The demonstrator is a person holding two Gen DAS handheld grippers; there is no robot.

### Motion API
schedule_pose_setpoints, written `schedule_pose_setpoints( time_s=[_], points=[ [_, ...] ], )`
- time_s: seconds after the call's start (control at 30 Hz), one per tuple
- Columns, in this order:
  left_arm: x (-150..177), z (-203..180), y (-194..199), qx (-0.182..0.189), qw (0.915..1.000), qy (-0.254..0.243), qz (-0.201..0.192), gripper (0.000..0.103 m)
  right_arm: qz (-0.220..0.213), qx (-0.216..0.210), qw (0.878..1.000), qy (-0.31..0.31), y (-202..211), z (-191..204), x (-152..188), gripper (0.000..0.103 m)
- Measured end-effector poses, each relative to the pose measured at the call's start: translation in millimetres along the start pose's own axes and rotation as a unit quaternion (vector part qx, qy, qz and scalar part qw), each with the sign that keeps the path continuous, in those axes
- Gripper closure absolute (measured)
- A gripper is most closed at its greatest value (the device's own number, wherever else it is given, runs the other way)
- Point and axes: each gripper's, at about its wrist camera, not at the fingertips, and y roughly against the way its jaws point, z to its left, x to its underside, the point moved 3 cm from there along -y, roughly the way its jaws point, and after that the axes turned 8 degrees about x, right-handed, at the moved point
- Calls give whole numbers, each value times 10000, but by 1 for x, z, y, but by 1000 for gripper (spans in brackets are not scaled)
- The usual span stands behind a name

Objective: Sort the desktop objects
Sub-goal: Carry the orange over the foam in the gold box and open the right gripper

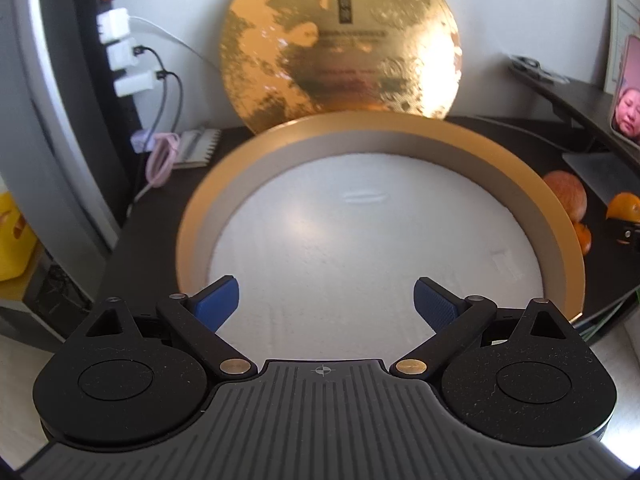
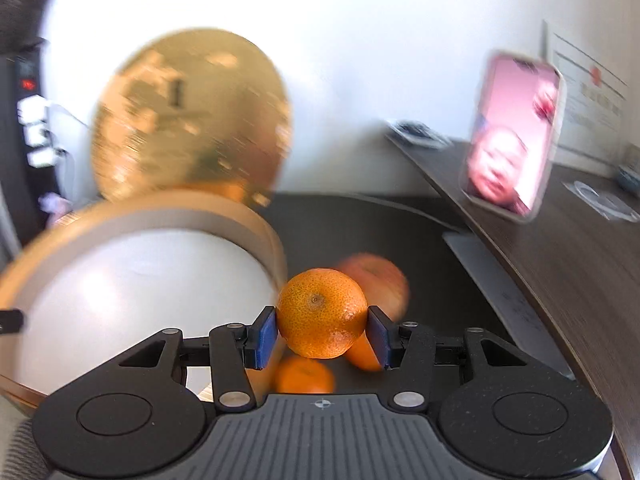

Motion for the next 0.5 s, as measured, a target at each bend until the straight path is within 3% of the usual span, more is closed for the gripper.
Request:
schedule_pose_setpoints(
  time_s=[0.1, 0.2, 0.23, 0.37, 0.5],
  points=[
    [-1, 18, 8, -59, 9998, 201, -67, 6, -167, -375, 9990, 167, 10, 24, -15, 55],
    [-2, 52, 18, 275, 9950, 958, -69, 6, -159, -810, 9959, 369, 8, 54, -26, 55],
    [-3, 64, 23, 229, 9931, 1138, -148, 6, -107, -935, 9945, 456, 6, 66, -28, 55],
    [-1, 94, 40, -473, 9947, 828, -396, 3, 199, -1402, 9866, 810, -8, 116, -29, 55],
    [11, 112, 39, -538, 9944, 886, -228, 3, 720, -1832, 9753, 1001, -32, 164, -18, 55]
  ],
)
